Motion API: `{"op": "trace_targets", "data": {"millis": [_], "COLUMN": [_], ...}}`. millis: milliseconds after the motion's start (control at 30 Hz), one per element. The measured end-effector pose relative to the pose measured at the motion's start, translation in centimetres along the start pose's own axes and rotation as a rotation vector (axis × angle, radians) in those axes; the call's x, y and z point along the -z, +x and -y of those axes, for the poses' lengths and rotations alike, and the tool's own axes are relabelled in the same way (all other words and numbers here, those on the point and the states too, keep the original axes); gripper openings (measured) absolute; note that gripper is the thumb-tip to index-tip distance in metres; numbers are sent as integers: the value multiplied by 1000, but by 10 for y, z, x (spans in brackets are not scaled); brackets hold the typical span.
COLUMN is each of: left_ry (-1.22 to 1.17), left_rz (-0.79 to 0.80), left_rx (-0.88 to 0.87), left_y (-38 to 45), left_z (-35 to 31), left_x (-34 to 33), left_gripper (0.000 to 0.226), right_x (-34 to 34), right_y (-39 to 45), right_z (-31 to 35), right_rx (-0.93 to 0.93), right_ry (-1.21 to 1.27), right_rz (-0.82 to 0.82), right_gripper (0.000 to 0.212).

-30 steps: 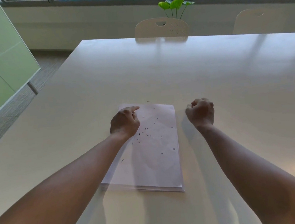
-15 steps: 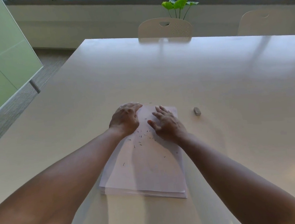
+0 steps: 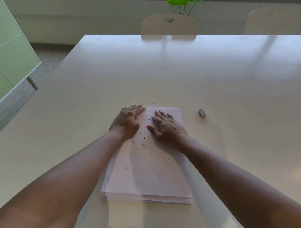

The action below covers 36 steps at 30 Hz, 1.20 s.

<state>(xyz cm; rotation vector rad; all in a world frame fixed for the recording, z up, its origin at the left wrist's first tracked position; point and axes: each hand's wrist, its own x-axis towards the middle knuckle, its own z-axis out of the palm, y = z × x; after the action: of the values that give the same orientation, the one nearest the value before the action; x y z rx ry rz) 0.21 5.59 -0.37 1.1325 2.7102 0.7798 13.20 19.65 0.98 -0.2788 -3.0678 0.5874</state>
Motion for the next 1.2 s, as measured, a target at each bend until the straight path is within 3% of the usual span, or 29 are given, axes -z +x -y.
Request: {"op": "trace_targets", "data": {"millis": [133, 200, 267, 333, 433, 600, 667, 767, 1067, 1200], "left_ry": [10, -5, -22, -26, -24, -7, -11, -13, -8, -9], "left_rz": [42, 41, 28, 24, 44, 28, 13, 10, -10, -22], "left_rx": [-5, -3, 0, 0, 0, -4, 4, 5, -25, -12], "left_y": [2, 1, 0, 0, 0, 0, 0, 0, -2, -4], "left_z": [-1, -1, -1, 0, 1, 2, 2, 1, 0, -5], "left_x": [3, 4, 5, 5, 5, 4, 2, 3, 2, 5], "left_gripper": [56, 55, 59, 61, 63, 64, 64, 64, 54, 60], "right_x": [-6, -4, 0, 1, -6, 2, 7, 5, -2, 6], "right_y": [-9, -10, -5, 0, 0, 3, 11, 23, 48, 44], "right_z": [16, 18, 16, 13, 11, 15, 13, 9, 16, 17], "right_rx": [273, 220, 71, -43, 14, -31, -93, -164, -191, -181], "right_ry": [340, 538, 547, 406, 354, 644, 568, 391, 171, 721], "right_rz": [-76, -235, -336, -272, -141, -334, -336, -204, -50, -194], "right_gripper": [33, 30, 33, 39, 35, 27, 30, 44, 74, 59]}}
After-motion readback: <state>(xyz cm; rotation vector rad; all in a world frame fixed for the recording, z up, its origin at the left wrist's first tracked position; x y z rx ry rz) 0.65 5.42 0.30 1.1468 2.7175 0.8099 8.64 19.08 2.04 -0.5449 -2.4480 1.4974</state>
